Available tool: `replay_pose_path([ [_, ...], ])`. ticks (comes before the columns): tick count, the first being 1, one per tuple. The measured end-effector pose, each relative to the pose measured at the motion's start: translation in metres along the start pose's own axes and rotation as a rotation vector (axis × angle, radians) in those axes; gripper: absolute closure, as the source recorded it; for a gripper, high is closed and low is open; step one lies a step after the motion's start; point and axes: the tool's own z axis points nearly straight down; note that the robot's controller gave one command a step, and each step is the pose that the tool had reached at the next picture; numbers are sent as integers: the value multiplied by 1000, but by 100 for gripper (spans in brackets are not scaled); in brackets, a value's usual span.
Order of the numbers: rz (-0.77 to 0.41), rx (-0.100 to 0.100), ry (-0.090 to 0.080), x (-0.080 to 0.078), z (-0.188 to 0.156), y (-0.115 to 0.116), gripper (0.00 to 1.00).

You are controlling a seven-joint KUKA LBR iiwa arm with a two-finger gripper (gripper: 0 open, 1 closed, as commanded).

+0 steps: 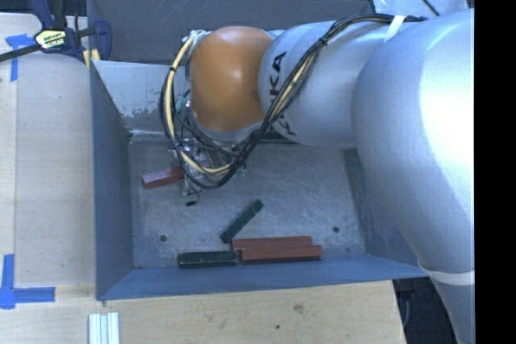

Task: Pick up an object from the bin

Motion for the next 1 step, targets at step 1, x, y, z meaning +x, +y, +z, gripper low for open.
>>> replay_pose_path([
  [1, 0, 0, -10, -3, -20, 0, 100],
])
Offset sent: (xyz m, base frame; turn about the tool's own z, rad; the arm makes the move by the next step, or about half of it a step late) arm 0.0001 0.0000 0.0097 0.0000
